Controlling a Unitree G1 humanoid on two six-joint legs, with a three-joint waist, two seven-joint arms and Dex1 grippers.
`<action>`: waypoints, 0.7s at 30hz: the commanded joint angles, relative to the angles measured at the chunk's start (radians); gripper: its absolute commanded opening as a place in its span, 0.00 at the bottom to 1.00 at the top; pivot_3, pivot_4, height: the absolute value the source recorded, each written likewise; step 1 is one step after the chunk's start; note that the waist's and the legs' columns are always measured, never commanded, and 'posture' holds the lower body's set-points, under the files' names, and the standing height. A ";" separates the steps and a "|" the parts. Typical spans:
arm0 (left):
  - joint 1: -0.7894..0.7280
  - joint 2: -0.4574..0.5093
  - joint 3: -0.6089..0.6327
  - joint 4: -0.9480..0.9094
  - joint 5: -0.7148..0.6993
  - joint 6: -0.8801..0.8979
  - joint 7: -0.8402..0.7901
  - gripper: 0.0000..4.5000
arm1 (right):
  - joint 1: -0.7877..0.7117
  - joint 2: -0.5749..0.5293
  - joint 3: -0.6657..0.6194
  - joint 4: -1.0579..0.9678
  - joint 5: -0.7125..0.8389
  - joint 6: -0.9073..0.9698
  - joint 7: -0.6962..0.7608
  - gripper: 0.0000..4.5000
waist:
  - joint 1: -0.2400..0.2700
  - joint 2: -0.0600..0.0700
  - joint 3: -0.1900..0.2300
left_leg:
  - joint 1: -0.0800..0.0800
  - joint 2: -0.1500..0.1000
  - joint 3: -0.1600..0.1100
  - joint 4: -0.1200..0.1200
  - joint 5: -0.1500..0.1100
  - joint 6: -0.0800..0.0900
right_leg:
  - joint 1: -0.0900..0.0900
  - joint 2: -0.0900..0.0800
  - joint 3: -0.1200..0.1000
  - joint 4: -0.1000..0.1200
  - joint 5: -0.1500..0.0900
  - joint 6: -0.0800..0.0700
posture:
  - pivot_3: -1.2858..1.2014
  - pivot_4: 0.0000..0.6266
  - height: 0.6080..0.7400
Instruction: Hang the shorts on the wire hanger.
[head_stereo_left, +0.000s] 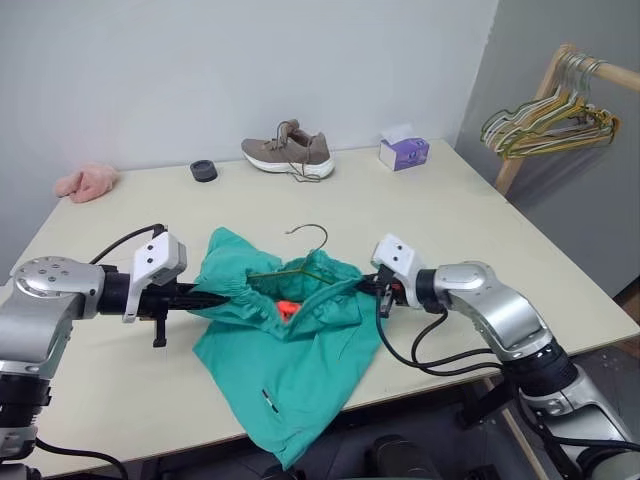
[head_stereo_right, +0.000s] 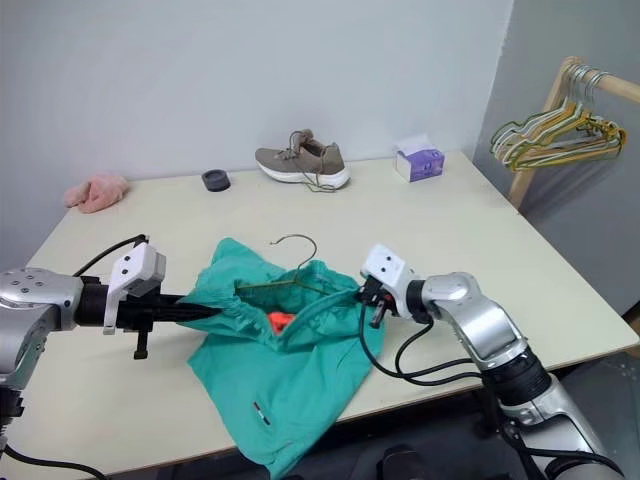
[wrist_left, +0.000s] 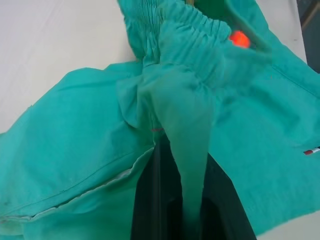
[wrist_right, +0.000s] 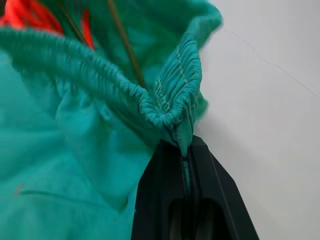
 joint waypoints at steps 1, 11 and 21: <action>-0.029 -0.007 0.009 -0.024 -0.011 0.003 0.008 0.00 | -0.037 -0.024 -0.005 -0.075 -0.012 -0.038 0.024 0.15 | 0.003 0.000 0.000 | 0.000 0.000 0.000 0.000 0.000 0.000 | 0.000 0.000 0.000 0.000 0.000 0.000 | 0.44 0.00 1.00; 0.000 -0.029 0.015 -0.055 -0.017 0.018 0.015 0.00 | 0.037 -0.159 -0.005 -0.096 -0.064 -0.036 0.028 0.37 | 0.001 0.000 0.000 | 0.000 0.000 -0.001 0.000 0.000 0.000 | 0.000 0.000 -0.001 0.000 0.000 0.000 | 0.44 0.00 1.00; -0.001 -0.033 0.009 -0.060 -0.016 0.020 0.018 0.00 | -0.116 0.004 0.131 0.183 -0.128 -0.146 0.098 0.37 | -0.003 0.000 0.000 | 0.001 0.000 0.000 0.000 0.000 0.000 | 0.000 0.001 0.000 0.000 0.000 0.000 | 0.45 0.00 1.00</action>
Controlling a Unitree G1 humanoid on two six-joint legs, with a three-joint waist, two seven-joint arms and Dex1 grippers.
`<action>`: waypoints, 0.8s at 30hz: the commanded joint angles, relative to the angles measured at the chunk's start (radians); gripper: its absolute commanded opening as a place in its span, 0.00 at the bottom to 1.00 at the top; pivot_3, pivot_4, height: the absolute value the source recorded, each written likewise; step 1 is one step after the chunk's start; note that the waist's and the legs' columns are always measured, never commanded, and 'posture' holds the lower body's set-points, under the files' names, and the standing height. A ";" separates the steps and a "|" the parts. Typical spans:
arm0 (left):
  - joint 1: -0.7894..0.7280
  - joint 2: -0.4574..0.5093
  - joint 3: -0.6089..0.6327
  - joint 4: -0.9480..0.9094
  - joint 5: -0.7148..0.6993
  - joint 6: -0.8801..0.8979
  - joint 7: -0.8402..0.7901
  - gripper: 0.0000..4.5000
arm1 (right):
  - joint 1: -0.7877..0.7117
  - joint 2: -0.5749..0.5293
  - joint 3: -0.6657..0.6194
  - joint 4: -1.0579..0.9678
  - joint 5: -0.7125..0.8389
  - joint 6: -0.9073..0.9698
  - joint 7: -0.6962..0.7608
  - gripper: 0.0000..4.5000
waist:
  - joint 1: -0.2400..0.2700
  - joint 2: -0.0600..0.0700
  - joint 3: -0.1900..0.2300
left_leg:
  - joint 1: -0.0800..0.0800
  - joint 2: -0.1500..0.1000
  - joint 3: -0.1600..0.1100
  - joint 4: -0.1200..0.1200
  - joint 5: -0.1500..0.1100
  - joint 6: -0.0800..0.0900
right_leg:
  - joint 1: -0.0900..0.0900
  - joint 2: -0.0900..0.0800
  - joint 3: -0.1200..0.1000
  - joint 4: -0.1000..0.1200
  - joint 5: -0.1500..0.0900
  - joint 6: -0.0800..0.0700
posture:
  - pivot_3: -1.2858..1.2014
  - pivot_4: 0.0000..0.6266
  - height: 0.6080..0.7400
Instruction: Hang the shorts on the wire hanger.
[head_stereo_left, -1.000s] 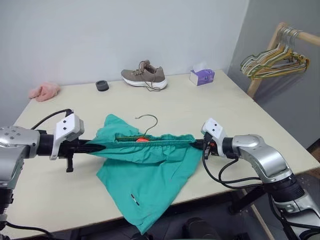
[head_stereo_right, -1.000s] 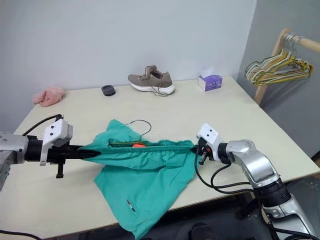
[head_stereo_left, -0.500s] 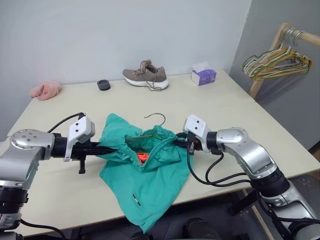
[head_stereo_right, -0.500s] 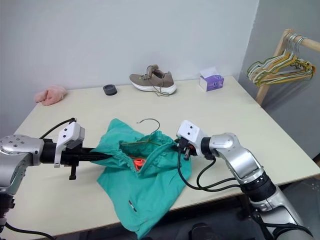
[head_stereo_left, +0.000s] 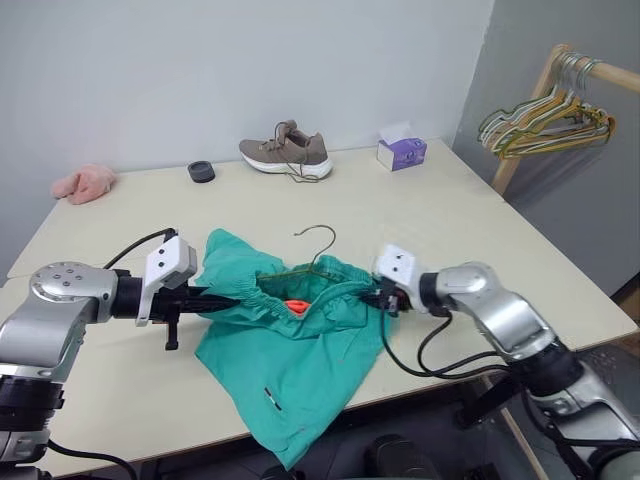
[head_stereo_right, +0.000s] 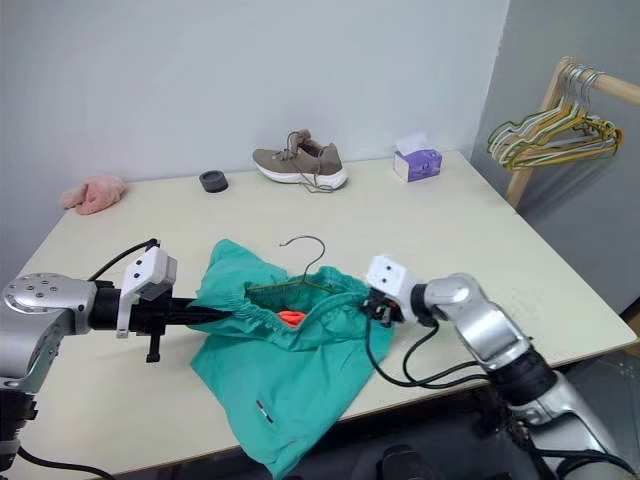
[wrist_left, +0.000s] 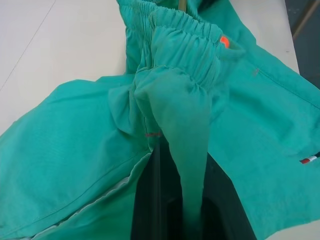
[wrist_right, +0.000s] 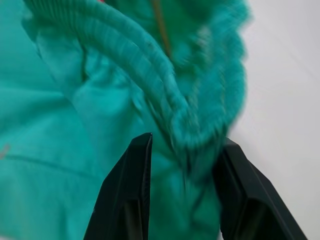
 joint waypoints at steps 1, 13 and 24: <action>-0.013 0.001 0.011 -0.023 -0.013 0.000 0.001 0.00 | -0.079 0.030 0.030 0.095 -0.040 -0.083 0.047 0.37 | 0.001 0.000 0.000 | 0.000 0.000 0.000 0.000 0.000 0.000 | 0.000 0.000 0.000 0.000 0.000 0.000 | 0.45 0.00 1.00; 0.000 -0.017 0.022 -0.028 -0.019 -0.004 0.020 0.00 | -0.124 0.071 0.020 0.195 -0.079 -0.168 0.119 0.00 | 0.003 -0.001 -0.001 | 0.000 0.000 -0.001 0.000 0.000 0.000 | 0.000 -0.001 -0.001 0.000 0.000 0.000 | 0.45 0.00 1.00; -0.116 -0.111 0.072 0.192 0.034 -0.110 0.197 0.31 | -0.044 -0.042 -0.108 -0.002 0.029 0.014 0.176 0.00 | 0.005 -0.001 -0.001 | 0.000 -0.001 -0.002 0.001 0.000 0.000 | 0.000 -0.001 -0.001 0.000 0.000 0.000 | 0.44 0.00 1.00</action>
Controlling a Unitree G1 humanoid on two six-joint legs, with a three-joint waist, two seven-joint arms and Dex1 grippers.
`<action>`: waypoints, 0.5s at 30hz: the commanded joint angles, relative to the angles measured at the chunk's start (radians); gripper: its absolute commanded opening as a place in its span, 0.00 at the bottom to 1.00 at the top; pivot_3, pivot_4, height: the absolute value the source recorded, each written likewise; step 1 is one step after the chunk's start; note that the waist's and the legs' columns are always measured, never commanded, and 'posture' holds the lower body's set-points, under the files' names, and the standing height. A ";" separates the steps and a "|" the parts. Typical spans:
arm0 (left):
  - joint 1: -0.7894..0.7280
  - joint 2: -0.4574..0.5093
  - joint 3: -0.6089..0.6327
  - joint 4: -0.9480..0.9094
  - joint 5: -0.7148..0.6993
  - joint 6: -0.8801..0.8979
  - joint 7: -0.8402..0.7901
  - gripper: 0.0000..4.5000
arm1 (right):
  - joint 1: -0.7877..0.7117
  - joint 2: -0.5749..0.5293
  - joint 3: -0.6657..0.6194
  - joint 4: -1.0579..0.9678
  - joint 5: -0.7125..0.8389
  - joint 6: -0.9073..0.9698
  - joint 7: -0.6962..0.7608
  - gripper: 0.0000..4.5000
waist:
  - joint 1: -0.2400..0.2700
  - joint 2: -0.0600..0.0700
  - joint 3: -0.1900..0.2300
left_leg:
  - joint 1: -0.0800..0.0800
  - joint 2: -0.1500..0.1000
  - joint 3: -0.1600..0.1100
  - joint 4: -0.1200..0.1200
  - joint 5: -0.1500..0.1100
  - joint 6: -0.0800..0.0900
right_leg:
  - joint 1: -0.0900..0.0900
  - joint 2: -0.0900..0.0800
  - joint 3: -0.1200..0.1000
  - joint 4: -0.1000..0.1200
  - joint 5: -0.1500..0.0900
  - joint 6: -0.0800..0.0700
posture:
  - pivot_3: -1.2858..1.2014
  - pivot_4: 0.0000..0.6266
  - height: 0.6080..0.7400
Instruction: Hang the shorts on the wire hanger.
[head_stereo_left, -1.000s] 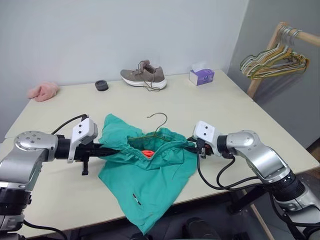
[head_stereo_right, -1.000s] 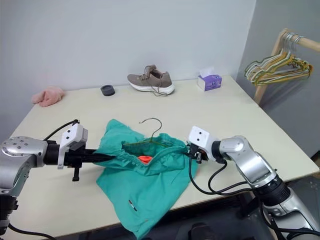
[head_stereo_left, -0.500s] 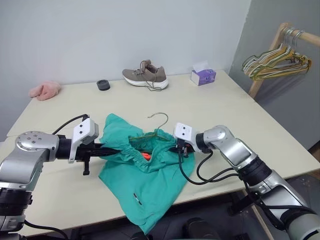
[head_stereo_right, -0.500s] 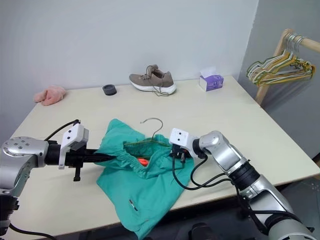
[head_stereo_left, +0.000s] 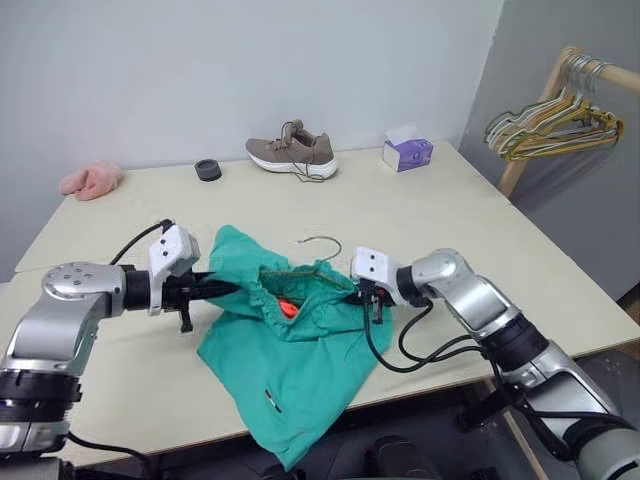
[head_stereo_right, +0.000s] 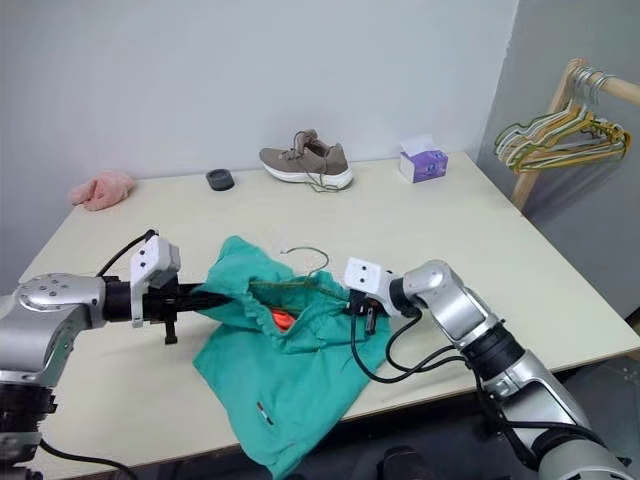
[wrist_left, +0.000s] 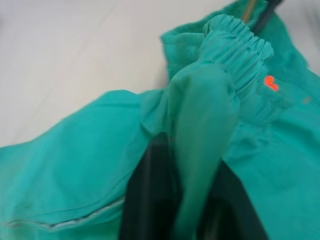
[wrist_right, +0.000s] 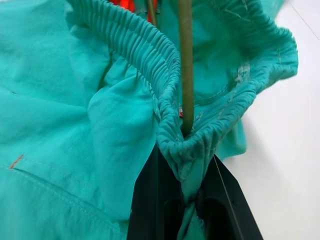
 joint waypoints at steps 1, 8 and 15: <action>-0.061 -0.026 0.073 0.098 0.023 -0.080 0.093 0.39 | 0.026 -0.061 -0.096 -0.108 0.053 0.069 0.016 0.00 | 0.001 0.000 0.000 | 0.000 0.000 0.000 0.000 0.000 0.000 | 0.000 0.000 0.000 0.000 0.000 0.000 | 0.44 0.00 1.00; -0.181 -0.051 0.138 0.305 0.037 -0.158 0.208 0.52 | 0.107 -0.124 -0.185 -0.220 0.136 0.259 -0.014 0.00 | -0.005 -0.001 -0.001 | 0.000 0.000 -0.001 0.000 0.000 0.000 | 0.000 0.000 -0.001 0.000 0.000 0.000 | 0.43 0.00 1.00; -0.096 -0.065 0.097 0.122 -0.063 0.010 0.099 0.71 | 0.262 -0.153 -0.447 -0.341 0.274 0.606 -0.133 0.00 | -0.002 -0.002 -0.001 | -0.001 0.000 -0.001 0.000 0.000 -0.001 | 0.000 -0.001 -0.001 -0.001 0.000 0.000 | 0.43 0.00 1.00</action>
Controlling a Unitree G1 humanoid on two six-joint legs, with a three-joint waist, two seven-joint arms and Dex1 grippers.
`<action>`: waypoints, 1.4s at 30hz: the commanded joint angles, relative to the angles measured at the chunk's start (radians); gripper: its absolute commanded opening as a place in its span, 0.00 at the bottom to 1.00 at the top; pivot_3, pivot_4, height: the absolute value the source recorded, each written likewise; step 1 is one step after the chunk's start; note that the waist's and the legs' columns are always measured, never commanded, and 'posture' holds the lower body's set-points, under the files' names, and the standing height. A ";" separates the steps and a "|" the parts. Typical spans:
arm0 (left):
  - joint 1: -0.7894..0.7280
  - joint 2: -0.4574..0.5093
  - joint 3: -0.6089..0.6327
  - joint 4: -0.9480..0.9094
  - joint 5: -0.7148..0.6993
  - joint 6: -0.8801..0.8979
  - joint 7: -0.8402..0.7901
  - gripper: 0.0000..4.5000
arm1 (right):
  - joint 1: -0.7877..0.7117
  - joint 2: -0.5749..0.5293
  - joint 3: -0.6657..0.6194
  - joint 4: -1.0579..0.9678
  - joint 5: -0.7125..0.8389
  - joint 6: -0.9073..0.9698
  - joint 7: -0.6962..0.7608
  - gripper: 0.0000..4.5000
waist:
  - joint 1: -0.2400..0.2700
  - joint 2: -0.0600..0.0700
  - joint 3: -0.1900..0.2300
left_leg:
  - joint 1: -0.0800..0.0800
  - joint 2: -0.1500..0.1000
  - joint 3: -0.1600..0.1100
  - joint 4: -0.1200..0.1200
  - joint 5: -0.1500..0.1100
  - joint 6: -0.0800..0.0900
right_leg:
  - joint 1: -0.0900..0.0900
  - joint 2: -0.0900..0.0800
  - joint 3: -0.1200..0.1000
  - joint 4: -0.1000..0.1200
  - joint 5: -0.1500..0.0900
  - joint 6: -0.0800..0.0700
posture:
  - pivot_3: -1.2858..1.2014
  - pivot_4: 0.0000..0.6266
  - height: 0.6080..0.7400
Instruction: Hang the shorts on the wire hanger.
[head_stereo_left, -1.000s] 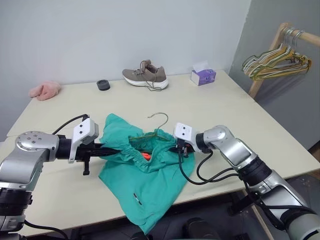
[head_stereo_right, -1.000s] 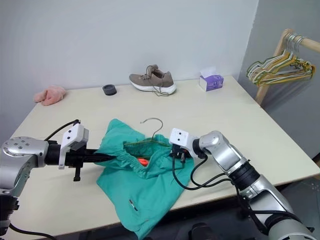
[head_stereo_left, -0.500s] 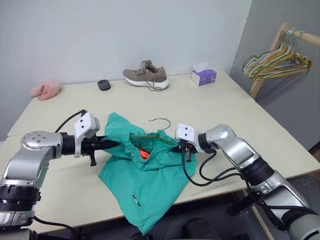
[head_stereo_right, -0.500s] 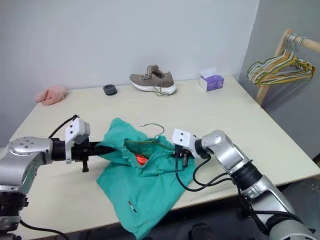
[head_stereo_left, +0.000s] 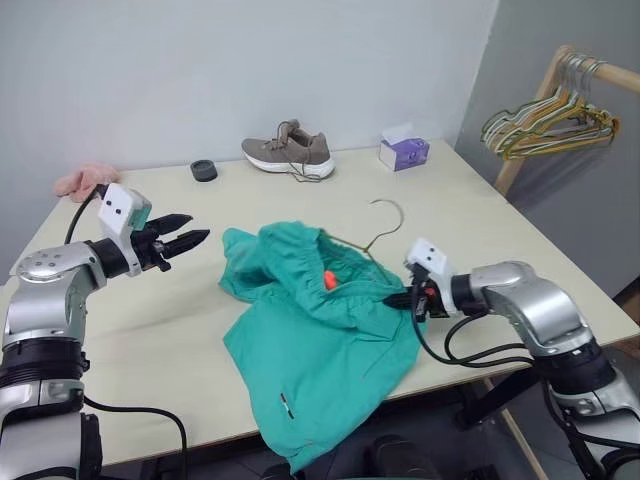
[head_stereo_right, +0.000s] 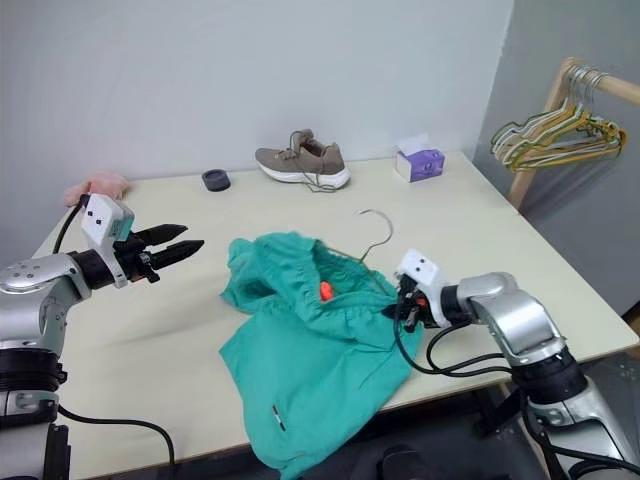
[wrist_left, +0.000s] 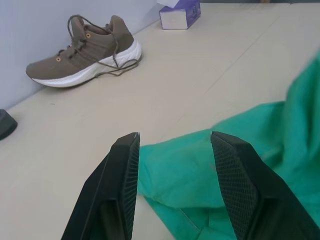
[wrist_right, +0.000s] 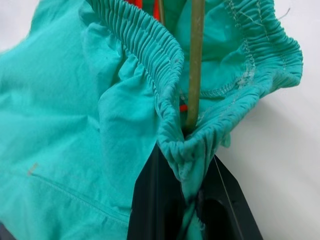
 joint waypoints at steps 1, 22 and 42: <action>0.072 -0.012 -0.037 -0.232 -0.094 0.125 -0.077 0.78 | 0.093 -0.015 -0.217 -0.090 0.082 0.181 -0.079 0.00 | 0.004 -0.001 0.000 | 0.000 0.000 0.000 0.000 0.000 0.000 | 0.000 -0.001 0.000 0.000 0.000 0.000 | 0.42 0.00 1.00; -0.207 -0.457 -0.394 -0.566 -0.067 0.299 0.131 0.99 | 0.217 -0.186 -0.989 -0.028 -0.041 0.433 -0.543 0.00 | -0.074 0.005 -0.003 | 0.000 -0.003 0.010 0.001 -0.002 0.002 | 0.002 0.005 0.007 -0.002 -0.001 0.004 | 0.36 0.00 1.00; -0.385 -0.655 -0.575 -0.429 0.213 0.040 0.224 0.99 | -0.248 -0.546 -0.764 0.786 -0.113 0.039 -0.639 0.00 | -0.167 0.009 -0.002 | 0.002 -0.004 0.025 -0.001 -0.007 0.009 | 0.005 0.004 0.013 -0.008 -0.005 0.009 | 0.36 0.00 1.00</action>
